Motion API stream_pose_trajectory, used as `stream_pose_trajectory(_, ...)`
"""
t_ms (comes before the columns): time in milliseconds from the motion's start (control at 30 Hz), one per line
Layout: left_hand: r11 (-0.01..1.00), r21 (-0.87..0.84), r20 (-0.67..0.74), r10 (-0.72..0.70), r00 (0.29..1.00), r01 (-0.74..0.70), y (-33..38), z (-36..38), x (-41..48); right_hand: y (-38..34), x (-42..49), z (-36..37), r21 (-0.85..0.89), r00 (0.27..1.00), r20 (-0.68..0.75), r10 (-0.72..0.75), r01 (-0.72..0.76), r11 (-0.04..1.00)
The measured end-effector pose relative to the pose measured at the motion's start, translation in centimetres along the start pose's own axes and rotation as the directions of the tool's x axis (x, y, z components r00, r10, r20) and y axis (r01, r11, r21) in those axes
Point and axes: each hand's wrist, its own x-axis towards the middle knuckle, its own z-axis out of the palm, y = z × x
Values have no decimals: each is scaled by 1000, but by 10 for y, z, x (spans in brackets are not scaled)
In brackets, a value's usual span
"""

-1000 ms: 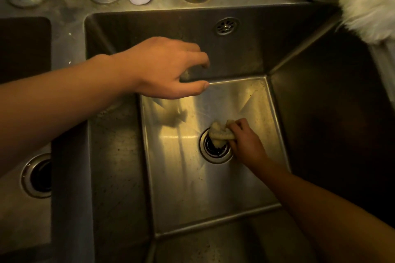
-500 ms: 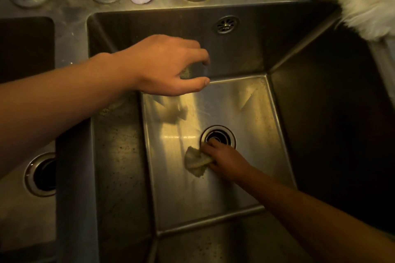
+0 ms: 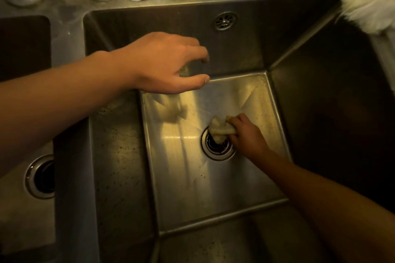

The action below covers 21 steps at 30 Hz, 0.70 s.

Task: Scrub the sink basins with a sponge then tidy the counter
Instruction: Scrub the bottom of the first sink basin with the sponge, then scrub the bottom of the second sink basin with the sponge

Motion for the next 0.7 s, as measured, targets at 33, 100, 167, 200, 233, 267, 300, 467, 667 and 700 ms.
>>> stream_pose_trajectory(33, 1000, 4, 7, -3, 1000, 3, -1, 0, 0, -10, 8, 2, 28, 1000, -10, -3, 4, 1000)
stream_pose_trajectory(100, 1000, 9, 23, -8, 1000, 8, -1, 1, 0, -30, 19, 7, 73, 999, -18, -39, 40, 997)
stream_pose_trajectory(167, 1000, 9, 37, -16, 999, 15, -1, 0, 0, -46, 24, 11, 117, 996, -44, -73, 77, 990)
stream_pose_trajectory(200, 1000, 10, 40, -21, 999, 21, -1, 0, 0, -52, 24, 11, 137, 996, -59, -73, 80, 987)
stream_pose_trajectory(233, 1000, 12, 45, -28, 999, 27, -1, -1, 0, -56, 24, 9, 152, 996, -71, -61, 71, 986)
stream_pose_trajectory(267, 999, 15, 54, -34, 998, 33, -1, -1, 0, -59, 23, 6, 165, 996, -77, -38, 51, 985)
stream_pose_trajectory(300, 999, 19, 67, -41, 997, 40, -1, -1, 0, -62, 21, 2, 179, 997, -81, -11, 25, 983)
stream_pose_trajectory(467, 995, 35, 149, -101, 984, 97, 1, -1, -5, -75, -2, -31, 258, 976, -157, 152, -108, 960)
stream_pose_trajectory(667, 987, 18, 221, -162, 962, 162, 33, -18, -23, -99, -52, -84, 407, 901, -240, 362, -246, 880)
stream_pose_trajectory(700, 978, -26, 198, -196, 960, 205, 44, -25, -29, -102, -61, -93, 421, 891, -243, 384, -261, 869)
